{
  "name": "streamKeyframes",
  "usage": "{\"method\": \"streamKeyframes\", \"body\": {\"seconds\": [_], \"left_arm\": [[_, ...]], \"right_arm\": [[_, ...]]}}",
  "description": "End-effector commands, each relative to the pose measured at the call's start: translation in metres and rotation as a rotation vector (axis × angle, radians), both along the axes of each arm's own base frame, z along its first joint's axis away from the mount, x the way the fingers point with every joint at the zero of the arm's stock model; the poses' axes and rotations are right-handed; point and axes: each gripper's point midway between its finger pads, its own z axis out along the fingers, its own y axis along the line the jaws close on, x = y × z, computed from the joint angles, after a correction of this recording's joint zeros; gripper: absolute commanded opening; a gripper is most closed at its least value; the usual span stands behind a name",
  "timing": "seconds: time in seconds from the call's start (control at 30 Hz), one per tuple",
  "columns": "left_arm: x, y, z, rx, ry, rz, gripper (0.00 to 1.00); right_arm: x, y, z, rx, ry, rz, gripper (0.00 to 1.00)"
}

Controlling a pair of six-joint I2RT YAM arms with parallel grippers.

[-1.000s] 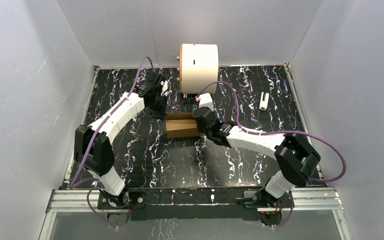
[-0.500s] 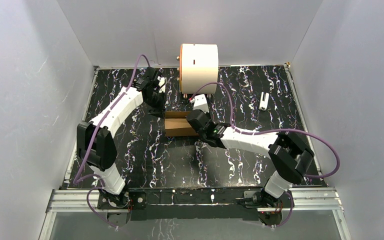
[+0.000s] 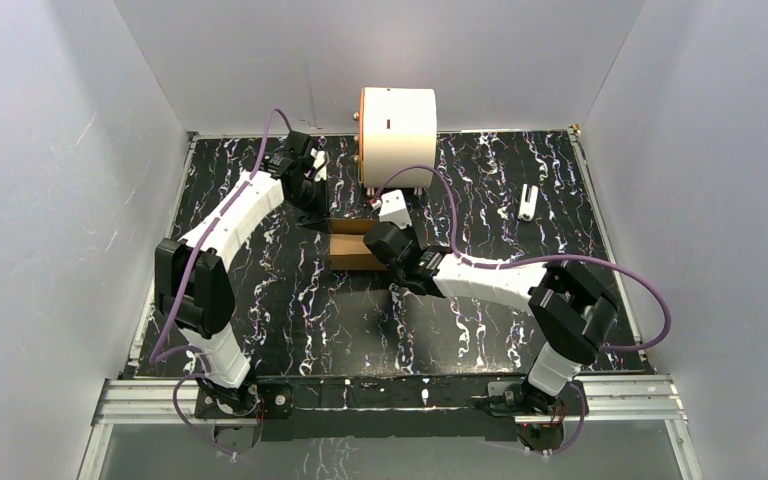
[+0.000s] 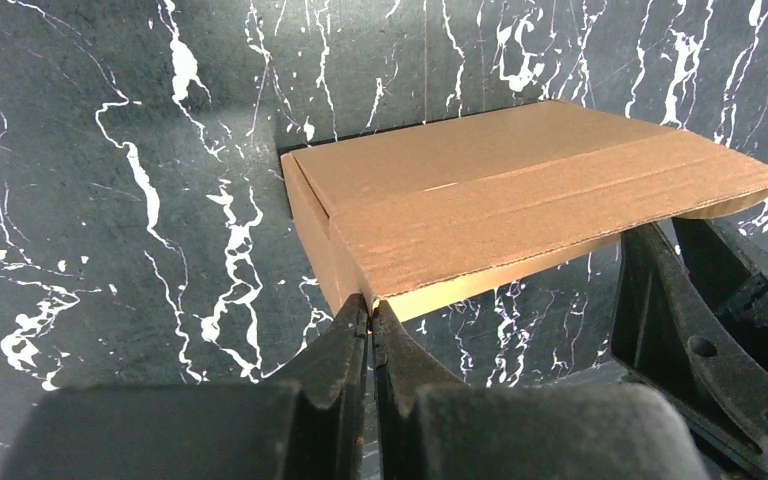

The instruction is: Fold the paper box

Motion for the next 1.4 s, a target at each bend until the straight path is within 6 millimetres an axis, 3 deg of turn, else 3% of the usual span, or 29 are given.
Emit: {"method": "streamKeyframes", "body": {"seconds": [0.0,0.37,0.7,0.87,1.17,1.37], "left_arm": [[-0.014,-0.032,0.019,-0.17,0.024,-0.034,0.0],[-0.026,-0.004,-0.01,-0.04,0.01,0.01,0.0],[-0.012,-0.02,0.026,-0.145,-0.066,0.015,0.0],[-0.015,-0.025,0.035,-0.213,-0.039,-0.018,0.0],[-0.016,0.005,0.015,-0.051,-0.031,-0.007,0.0],[-0.019,0.008,0.011,-0.037,-0.025,-0.011,0.0]], "right_arm": [[-0.019,0.013,-0.03,-0.026,0.109,0.071,0.37],[-0.019,0.016,-0.027,-0.004,0.106,0.077,0.37],[-0.019,0.019,-0.033,-0.008,0.118,0.078,0.37],[-0.021,0.013,-0.041,-0.027,0.125,0.072,0.36],[-0.021,0.015,-0.041,-0.023,0.124,0.074,0.36],[-0.021,0.014,-0.043,-0.028,0.129,0.075,0.36]]}}
